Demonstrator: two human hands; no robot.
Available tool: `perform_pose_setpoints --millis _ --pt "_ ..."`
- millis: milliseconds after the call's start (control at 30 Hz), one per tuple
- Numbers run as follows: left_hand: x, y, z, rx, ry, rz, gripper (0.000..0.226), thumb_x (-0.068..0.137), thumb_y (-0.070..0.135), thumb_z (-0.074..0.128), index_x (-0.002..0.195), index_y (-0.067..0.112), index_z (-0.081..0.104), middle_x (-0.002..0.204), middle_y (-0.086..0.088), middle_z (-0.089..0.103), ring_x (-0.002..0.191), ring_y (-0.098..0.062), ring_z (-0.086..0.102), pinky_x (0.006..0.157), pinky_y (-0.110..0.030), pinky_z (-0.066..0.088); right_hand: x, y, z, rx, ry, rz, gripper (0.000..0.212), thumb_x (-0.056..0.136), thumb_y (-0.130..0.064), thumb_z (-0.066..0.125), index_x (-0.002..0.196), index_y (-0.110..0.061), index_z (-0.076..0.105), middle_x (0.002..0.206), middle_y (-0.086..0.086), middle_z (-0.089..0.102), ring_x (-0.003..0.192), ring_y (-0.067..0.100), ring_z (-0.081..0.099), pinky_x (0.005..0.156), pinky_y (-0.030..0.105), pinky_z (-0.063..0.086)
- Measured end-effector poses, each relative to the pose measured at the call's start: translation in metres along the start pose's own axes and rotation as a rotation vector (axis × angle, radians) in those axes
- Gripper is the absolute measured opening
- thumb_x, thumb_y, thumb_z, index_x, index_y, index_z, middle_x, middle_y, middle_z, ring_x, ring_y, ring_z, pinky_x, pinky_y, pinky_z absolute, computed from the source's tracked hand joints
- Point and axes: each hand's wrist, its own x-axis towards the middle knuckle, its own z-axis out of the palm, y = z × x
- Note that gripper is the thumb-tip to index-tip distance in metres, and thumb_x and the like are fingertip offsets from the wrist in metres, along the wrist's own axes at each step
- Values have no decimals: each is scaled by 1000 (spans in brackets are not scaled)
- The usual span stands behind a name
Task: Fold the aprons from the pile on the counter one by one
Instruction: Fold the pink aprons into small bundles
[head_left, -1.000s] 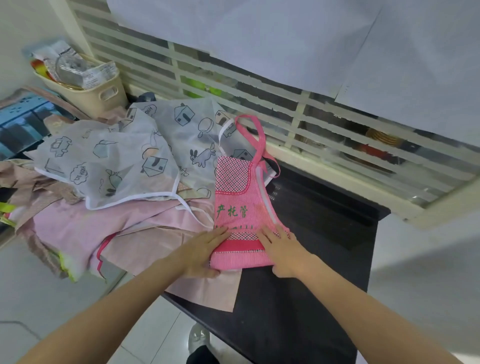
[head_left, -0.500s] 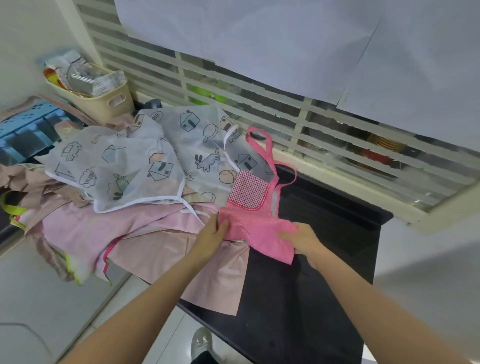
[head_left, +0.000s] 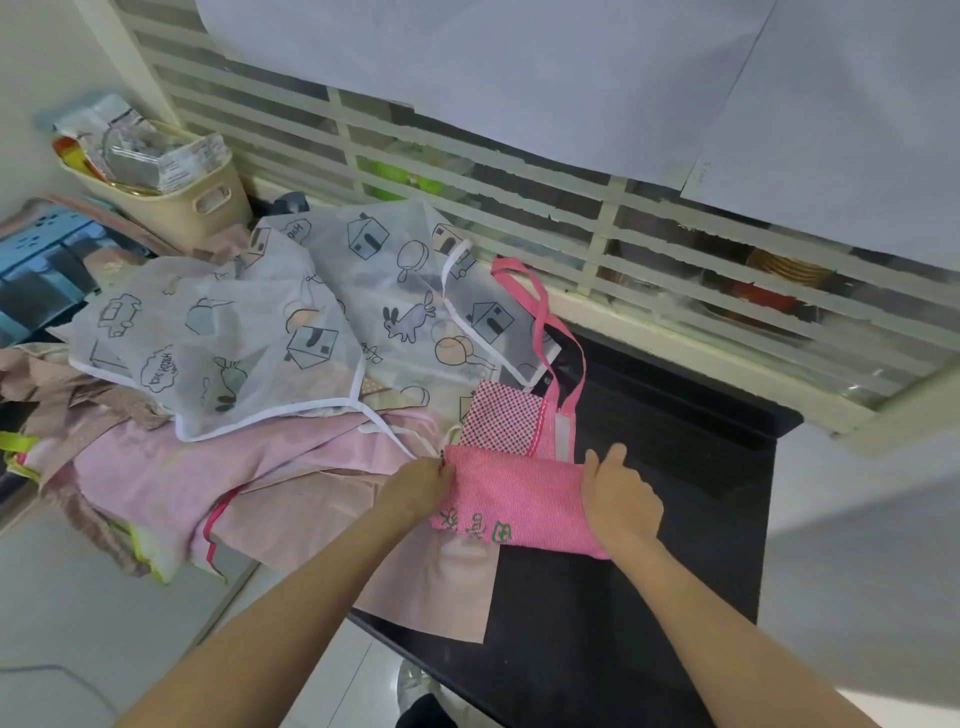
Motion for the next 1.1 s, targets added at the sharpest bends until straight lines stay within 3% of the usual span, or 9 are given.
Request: perform_pose_setpoints --millis 133,333,467,533,733,867,933,1000,1100 --pt "-3 2 10 74 73 88 44 103 27 25 104 0 59 108 -18 64 101 -32 59 79 -32 40 -5 -11 9 -158 222 -341 37 95 -30 37 118 -8 55 114 13 58 101 28 57 83 42 47" --pt "-1 5 9 176 141 158 36 101 33 31 110 6 52 102 -15 65 94 -33 61 76 -34 44 -25 9 49 -307 6 -411 67 100 -44 6 128 -13 58 135 17 53 124 35 52 106 54 28" --pt "-3 -6 7 304 379 650 60 85 52 37 125 8 46 113 -13 57 98 -32 58 75 -38 51 -21 9 51 -356 -50 -435 67 99 -45 5 132 -13 54 140 18 47 129 34 46 109 51 19" --pt "1 -11 12 518 260 866 74 81 64 32 136 15 33 137 -15 47 122 -34 49 95 -47 44 -15 8 45 -342 0 -487 60 97 -45 19 137 -11 48 145 18 40 133 33 40 112 53 24" --pt "6 -6 14 754 -136 746 89 82 64 37 149 23 -6 158 -15 -4 145 -34 -1 117 -48 5 -8 22 15 -445 -154 -979 80 79 -63 38 136 -7 49 143 13 46 131 28 45 100 47 45" --pt "-4 15 -8 506 -192 656 89 68 68 29 146 25 31 154 -6 25 141 -23 25 113 -33 17 -14 23 5 -579 -406 -982 96 85 -57 47 151 -7 -1 156 9 -16 144 26 -12 115 45 -5" --pt "-7 20 -18 187 -207 551 60 81 54 49 134 27 51 133 0 54 124 -21 49 97 -23 35 -10 13 -6 -457 -544 -876 82 87 -35 52 151 -8 9 159 10 3 145 25 8 117 39 10" --pt "-7 25 -26 -16 -187 441 44 88 43 59 128 25 57 120 6 59 113 -15 56 88 -19 37 1 -1 -26 -156 -612 -728 42 87 -25 54 124 -4 52 124 16 56 110 27 55 91 29 45" --pt "-6 30 -30 -204 -156 402 35 93 41 53 109 13 66 90 7 58 85 -10 55 73 -18 38 23 -11 -53 -69 -737 -564 36 89 -26 60 62 -12 40 62 0 43 54 13 40 48 18 32"
